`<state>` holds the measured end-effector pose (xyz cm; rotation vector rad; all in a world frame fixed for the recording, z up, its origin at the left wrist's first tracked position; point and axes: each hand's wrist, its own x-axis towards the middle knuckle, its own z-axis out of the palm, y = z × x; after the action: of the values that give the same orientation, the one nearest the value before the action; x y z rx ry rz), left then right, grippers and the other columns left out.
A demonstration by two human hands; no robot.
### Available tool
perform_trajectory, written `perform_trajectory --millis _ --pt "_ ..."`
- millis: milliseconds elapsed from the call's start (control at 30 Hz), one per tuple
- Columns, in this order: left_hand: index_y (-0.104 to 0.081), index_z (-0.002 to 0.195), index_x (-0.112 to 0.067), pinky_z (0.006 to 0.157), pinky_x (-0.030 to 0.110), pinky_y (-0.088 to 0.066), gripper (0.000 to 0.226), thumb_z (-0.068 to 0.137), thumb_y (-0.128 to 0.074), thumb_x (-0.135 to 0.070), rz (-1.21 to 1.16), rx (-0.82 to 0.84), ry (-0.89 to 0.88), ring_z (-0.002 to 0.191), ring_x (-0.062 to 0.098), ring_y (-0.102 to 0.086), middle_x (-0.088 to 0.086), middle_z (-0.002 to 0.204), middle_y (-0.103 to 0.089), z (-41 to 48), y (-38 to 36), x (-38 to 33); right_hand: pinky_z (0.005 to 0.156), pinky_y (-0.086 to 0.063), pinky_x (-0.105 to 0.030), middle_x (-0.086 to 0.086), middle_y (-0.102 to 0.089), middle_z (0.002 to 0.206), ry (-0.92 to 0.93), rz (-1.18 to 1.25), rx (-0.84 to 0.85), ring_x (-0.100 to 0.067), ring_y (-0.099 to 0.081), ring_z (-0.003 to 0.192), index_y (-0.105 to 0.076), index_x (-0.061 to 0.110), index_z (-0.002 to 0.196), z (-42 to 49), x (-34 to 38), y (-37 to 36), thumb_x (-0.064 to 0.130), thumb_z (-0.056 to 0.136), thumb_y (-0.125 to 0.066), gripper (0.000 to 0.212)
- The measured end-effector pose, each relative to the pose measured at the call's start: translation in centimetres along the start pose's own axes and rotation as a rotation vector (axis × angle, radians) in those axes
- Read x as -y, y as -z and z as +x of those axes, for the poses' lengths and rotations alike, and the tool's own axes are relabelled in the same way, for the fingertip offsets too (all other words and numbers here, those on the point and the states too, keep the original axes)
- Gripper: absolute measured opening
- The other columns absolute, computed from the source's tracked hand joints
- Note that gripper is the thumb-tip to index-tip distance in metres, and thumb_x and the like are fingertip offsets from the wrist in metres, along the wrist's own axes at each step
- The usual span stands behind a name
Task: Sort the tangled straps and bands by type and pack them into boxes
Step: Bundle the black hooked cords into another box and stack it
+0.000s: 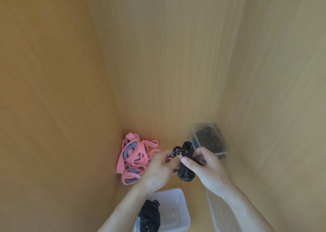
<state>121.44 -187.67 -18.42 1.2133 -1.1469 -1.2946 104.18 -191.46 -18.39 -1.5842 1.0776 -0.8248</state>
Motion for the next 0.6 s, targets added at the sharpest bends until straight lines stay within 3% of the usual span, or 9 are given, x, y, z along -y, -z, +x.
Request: perform_trajectory --millis 133,200,300,400,600 --pt "-0.063 0.109 0.010 0.079 0.029 -0.060 0.027 0.106 -0.046 -0.012 -0.014 -0.037 0.023 0.097 0.023 -0.074 0.020 0.104 -0.074 0.5 -0.6 -0.3 0.070 -0.054 -0.026 -0.008 -0.075 0.083 -0.033 0.179 -0.144 -0.021 -0.070 0.082 -0.064 0.006 0.086 0.7 -0.3 -0.6 0.011 0.092 -0.070 0.010" --pt "-0.064 0.106 0.008 0.077 0.029 -0.061 0.030 0.107 -0.045 -0.015 -0.028 -0.102 0.062 0.093 0.020 -0.074 0.016 0.099 -0.075 0.8 -0.5 -0.5 0.078 -0.052 -0.027 -0.007 -0.077 0.091 -0.038 0.333 -0.139 -0.018 -0.072 0.089 -0.069 0.006 0.094 0.7 -0.2 -0.3 0.002 0.093 -0.065 0.005" --pt "-0.067 0.102 -0.001 0.076 0.031 -0.062 0.029 0.106 -0.048 -0.022 -0.098 -0.165 0.124 0.092 0.017 -0.075 0.005 0.094 -0.078 1.1 0.3 -0.4 0.101 -0.048 -0.042 -0.020 -0.073 0.109 -0.019 0.549 -0.126 -0.030 -0.068 0.106 -0.067 -0.001 0.107 0.7 -0.2 0.2 -0.004 0.092 -0.061 0.017" --pt "-0.067 0.109 0.002 0.078 0.031 -0.061 0.033 0.106 -0.050 -0.026 -0.205 -0.189 0.166 0.102 0.026 -0.073 0.012 0.105 -0.077 1.2 1.1 -0.2 0.103 -0.045 -0.042 -0.023 -0.070 0.118 0.051 0.669 -0.064 -0.036 -0.064 0.118 -0.063 -0.005 0.116 0.3 -0.2 0.5 0.002 0.083 -0.066 0.034" --pt "-0.060 0.115 0.012 0.080 0.030 -0.062 0.030 0.104 -0.052 -0.015 -0.548 -0.301 0.208 0.106 0.034 -0.071 0.028 0.109 -0.072 1.8 2.2 -0.9 0.101 -0.041 -0.046 -0.028 -0.065 0.091 0.089 0.783 -0.044 -0.037 -0.063 0.118 -0.055 -0.006 0.090 -0.5 -2.1 0.9 -0.003 0.062 -0.050 0.029"
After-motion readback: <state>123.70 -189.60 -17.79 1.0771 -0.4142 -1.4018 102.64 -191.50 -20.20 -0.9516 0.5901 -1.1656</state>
